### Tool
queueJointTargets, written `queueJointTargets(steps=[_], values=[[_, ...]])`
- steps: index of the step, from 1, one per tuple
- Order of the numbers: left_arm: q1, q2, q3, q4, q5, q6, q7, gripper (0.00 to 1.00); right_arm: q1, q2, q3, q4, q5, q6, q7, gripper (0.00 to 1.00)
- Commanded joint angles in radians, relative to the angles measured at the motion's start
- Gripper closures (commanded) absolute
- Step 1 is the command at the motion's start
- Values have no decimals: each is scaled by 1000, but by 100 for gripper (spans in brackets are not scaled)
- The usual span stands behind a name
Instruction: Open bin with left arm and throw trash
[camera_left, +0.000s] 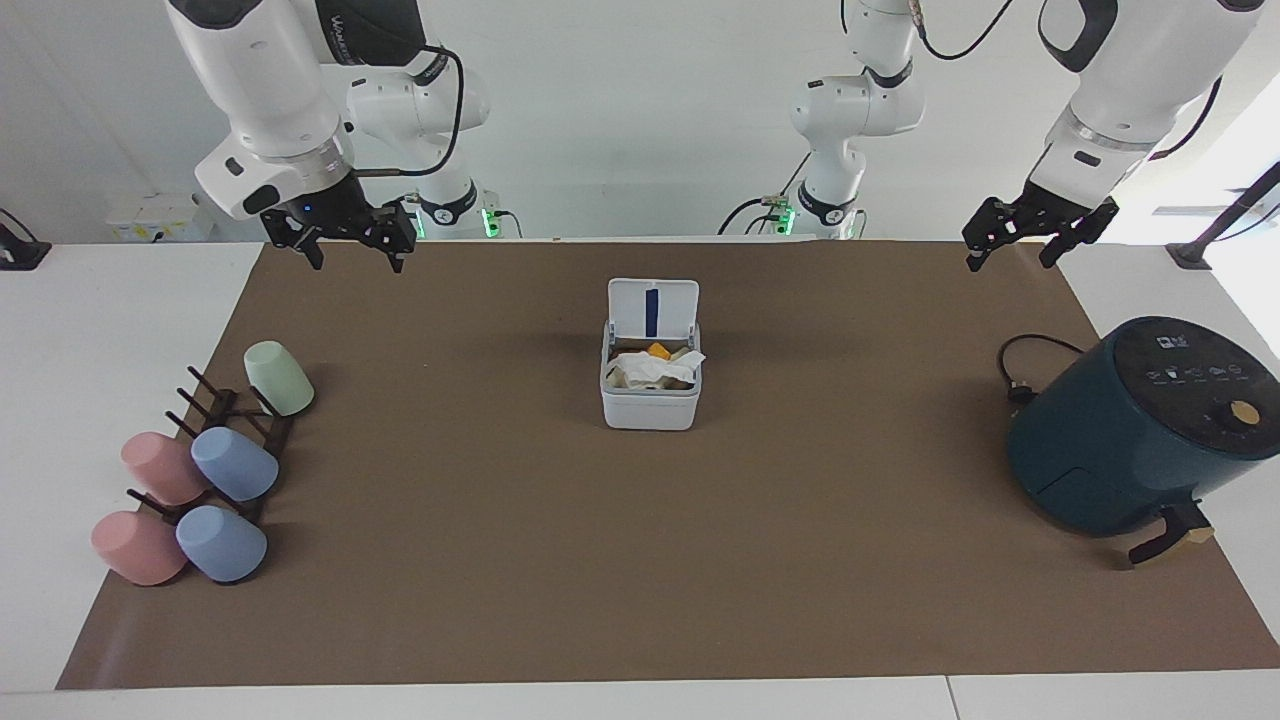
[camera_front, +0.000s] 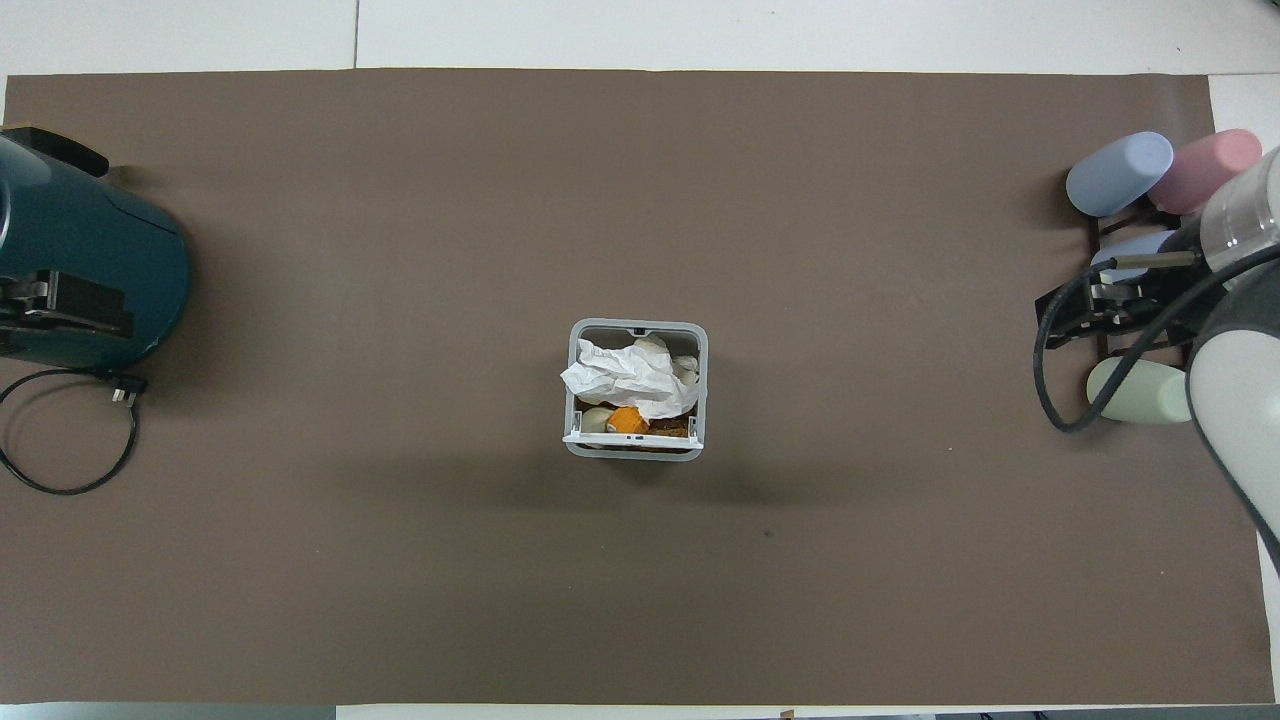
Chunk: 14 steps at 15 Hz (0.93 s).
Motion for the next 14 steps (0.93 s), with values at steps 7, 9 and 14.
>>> queueJointTargets(steps=[7,9,14], values=[[-4,-9,-5,12,7,5,-24,0,-97,-72,61,-119,-17,63,-131,0],[-3,-11,-4,10,3,3,-24,0,-96,-77,60,-133,-17,60,-128,0],[-3,-14,-4,7,3,3,-26,0,-112,-80,54,-139,-19,68,-131,0]])
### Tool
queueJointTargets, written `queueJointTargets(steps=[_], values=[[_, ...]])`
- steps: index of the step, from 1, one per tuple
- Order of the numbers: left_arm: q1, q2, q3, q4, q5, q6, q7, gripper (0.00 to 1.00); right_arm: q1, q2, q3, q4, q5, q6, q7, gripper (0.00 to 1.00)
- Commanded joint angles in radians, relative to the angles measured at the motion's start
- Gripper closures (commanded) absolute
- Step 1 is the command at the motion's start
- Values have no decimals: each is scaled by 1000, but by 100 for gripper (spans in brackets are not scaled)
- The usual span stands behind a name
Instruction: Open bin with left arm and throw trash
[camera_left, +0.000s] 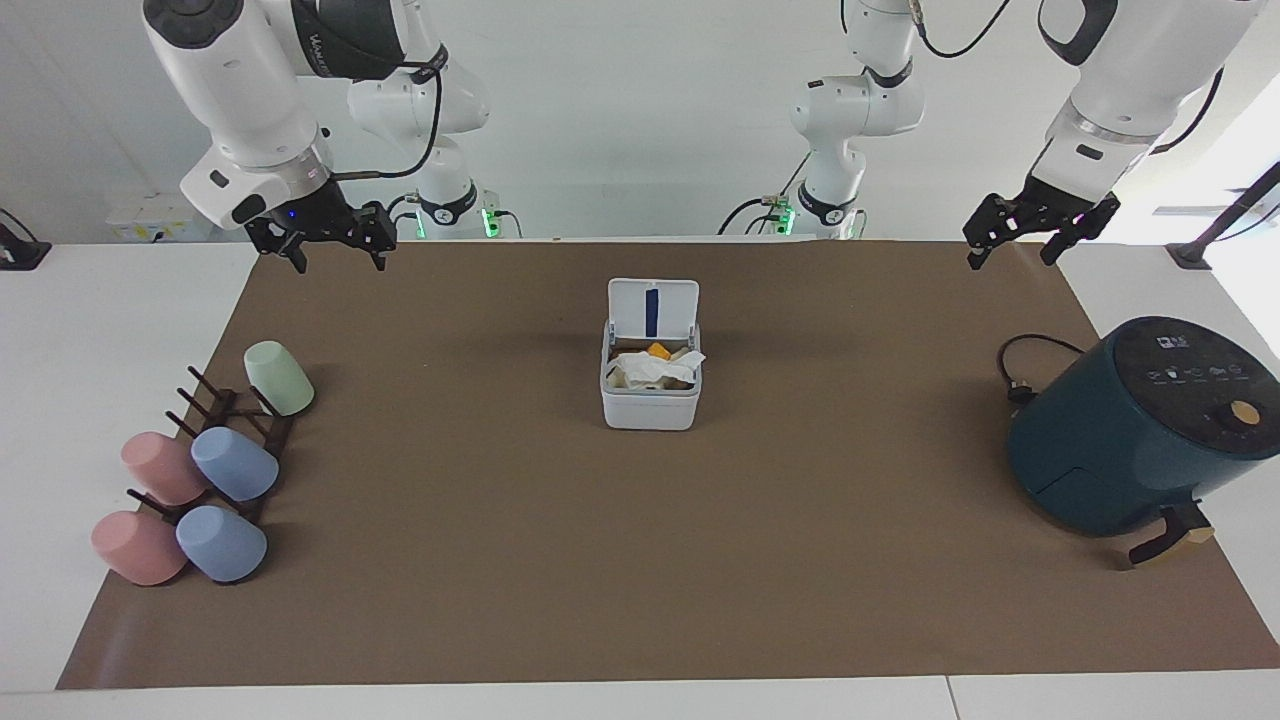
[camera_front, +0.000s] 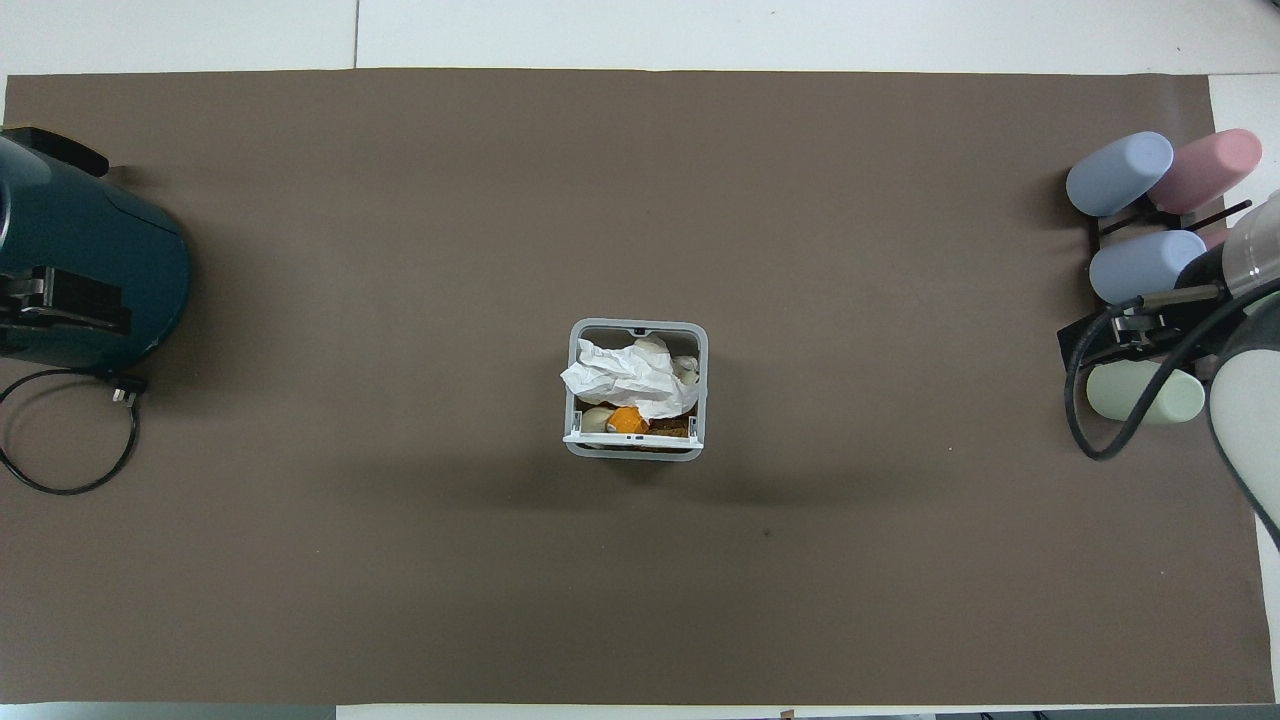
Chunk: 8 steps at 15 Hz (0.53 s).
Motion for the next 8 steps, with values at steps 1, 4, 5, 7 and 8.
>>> queueJointTargets(steps=[1,4,5,7,8], values=[[-4,-8,0,1,4,1,-14,0,-33,-25,13,-33,-16,24,-27,0],[-3,-8,0,0,4,0,-11,0,-41,-18,16,-25,-17,27,-32,0],[-3,-10,0,-2,4,0,-11,0,-51,-18,16,-25,-17,29,-42,0],[-3,-10,0,-3,4,0,-11,0,-57,-18,16,-25,-16,31,-62,0],[-3,-10,0,-3,4,0,-11,0,-59,-18,17,-25,-14,29,-62,0]])
